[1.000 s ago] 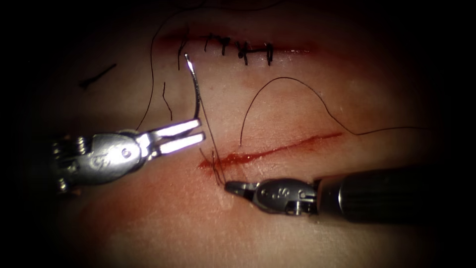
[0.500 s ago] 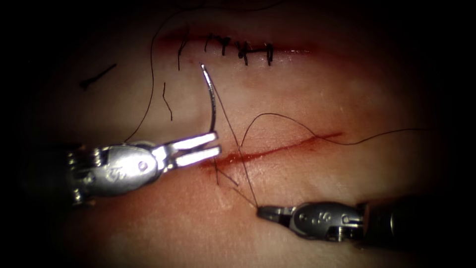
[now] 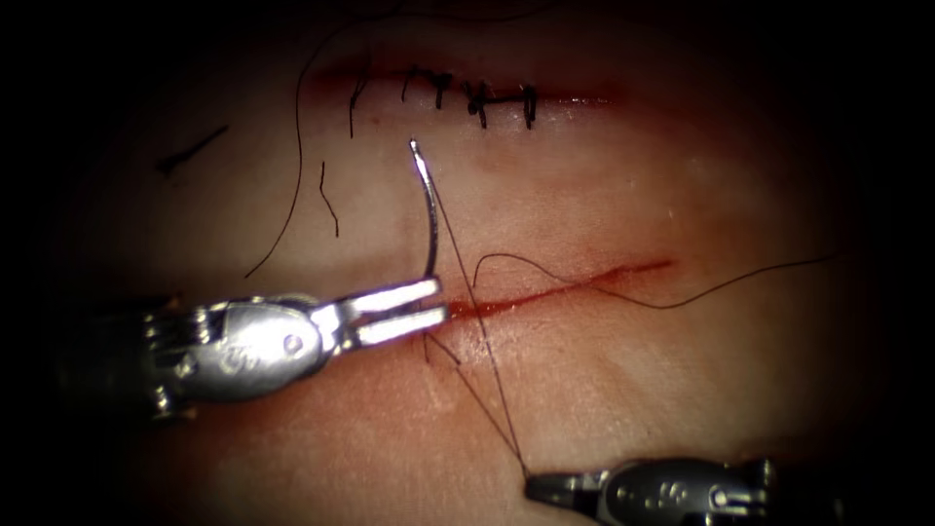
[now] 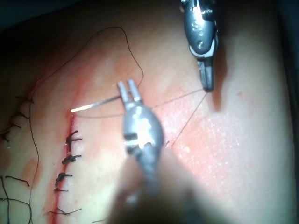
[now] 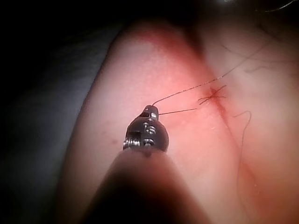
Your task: Wound Closure
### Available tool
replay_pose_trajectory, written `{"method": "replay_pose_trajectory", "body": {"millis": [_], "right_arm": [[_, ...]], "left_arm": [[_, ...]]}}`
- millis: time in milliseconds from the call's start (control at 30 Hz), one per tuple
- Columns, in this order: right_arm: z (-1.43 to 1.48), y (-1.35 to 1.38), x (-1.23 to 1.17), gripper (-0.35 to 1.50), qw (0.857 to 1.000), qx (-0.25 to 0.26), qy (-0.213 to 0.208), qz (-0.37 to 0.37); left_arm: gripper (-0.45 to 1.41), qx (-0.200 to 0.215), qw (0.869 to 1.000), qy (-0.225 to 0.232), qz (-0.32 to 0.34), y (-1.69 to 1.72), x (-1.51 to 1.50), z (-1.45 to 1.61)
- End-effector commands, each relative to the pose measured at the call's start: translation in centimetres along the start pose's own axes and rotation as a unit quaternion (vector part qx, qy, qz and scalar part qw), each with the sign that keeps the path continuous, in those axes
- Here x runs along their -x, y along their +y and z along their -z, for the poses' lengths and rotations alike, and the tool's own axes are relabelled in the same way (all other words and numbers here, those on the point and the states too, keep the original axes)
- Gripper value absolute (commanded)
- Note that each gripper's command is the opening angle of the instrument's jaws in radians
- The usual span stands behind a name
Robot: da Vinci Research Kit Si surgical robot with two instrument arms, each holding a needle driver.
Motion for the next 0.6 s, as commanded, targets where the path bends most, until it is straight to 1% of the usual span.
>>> {"method": "replay_pose_trajectory", "body": {"millis": [33, 100, 167, 200, 233, 267, 300, 333, 367, 467, 600], "right_arm": [[0.01, -0.2, -0.11, -0.35, 1.0, -0.011, 0.005, 0.001], [0.05, -0.3, -0.23, -0.35, 1.0, -0.017, 0.008, 0.002], [0.04, -0.36, -0.35, -0.35, 0.999, -0.034, 0.015, 0.002], [0.02, -0.36, -0.39, -0.35, 0.999, -0.035, 0.03, 0.0], [0.0, -0.35, -0.42, 0.02, 0.998, -0.032, 0.047, -0.002], [-0.01, -0.31, -0.44, 0.61, 0.997, -0.021, 0.071, -0.006], [-0.02, -0.26, -0.44, 0.93, 0.996, -0.015, 0.084, -0.008], [-0.02, -0.21, -0.44, 1.09, 0.996, -0.011, 0.093, -0.01], [0.01, -0.06, -0.41, 1.21, 0.994, -0.004, 0.11, -0.003], [0.11, 0.15, -0.28, 1.21, 0.992, 0.0, 0.122, 0.009], [0.22, 0.42, -0.07, 1.18, 0.991, 0.038, 0.121, 0.03]], "left_arm": [[-0.45, 0.002, 1.0, 0.0, 0.001, 0.02, 0.06, -0.07], [-0.45, 0.003, 1.0, -0.001, 0.001, 0.02, 0.07, -0.07], [-0.45, 0.003, 1.0, -0.001, 0.001, 0.02, 0.08, -0.07], [-0.45, 0.004, 1.0, -0.002, 0.001, 0.01, 0.08, -0.06], [-0.45, 0.005, 1.0, -0.002, 0.001, 0.01, 0.09, -0.05], [-0.45, 0.006, 1.0, -0.002, 0.001, 0.01, 0.09, -0.04], [-0.45, 0.007, 1.0, -0.002, 0.001, 0.0, 0.1, -0.02], [-0.45, 0.008, 1.0, -0.001, 0.001, -0.01, 0.1, -0.01], [-0.45, 0.009, 1.0, -0.002, 0.001, -0.04, 0.11, 0.04], [-0.45, 0.003, 1.0, -0.011, 0.004, -0.12, 0.13, 0.17], [-0.45, -0.003, 1.0, -0.022, 0.01, -0.3, 0.12, 0.4]]}}
